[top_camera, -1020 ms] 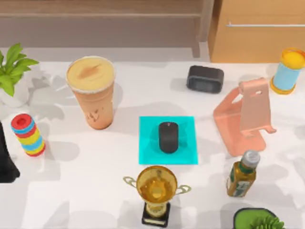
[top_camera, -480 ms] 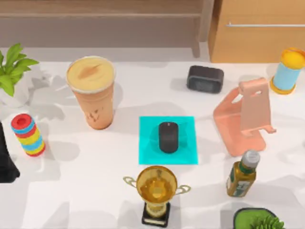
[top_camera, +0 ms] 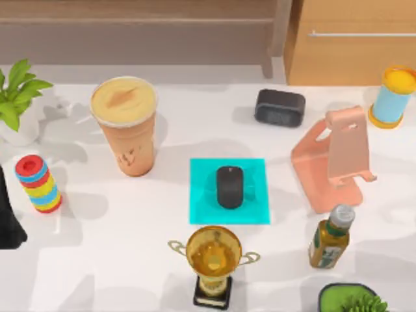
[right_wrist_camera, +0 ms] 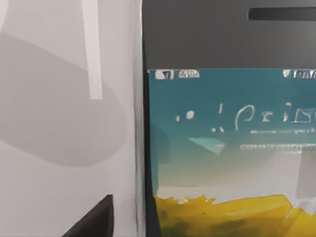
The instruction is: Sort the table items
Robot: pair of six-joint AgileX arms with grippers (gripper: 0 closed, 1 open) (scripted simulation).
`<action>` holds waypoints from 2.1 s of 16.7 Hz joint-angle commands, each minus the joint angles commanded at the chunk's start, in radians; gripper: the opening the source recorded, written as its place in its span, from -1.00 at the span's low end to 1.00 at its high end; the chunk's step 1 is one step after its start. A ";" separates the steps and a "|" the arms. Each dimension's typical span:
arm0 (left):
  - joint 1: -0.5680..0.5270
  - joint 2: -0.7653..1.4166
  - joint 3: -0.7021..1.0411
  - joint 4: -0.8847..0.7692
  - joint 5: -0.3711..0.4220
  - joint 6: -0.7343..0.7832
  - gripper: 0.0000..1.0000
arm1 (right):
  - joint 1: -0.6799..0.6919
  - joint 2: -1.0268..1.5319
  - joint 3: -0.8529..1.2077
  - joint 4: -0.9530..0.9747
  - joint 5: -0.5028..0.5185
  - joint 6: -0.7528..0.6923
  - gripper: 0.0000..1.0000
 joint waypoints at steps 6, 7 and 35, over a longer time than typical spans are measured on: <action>0.000 0.000 0.000 0.000 0.000 0.000 1.00 | 0.001 0.035 -0.037 0.068 0.000 0.002 1.00; 0.000 0.000 0.000 0.000 0.000 0.000 1.00 | 0.001 0.035 -0.037 0.068 0.000 0.002 1.00; 0.000 0.000 0.000 0.000 0.000 0.000 1.00 | -0.001 -0.058 0.039 -0.089 0.002 0.001 -1.00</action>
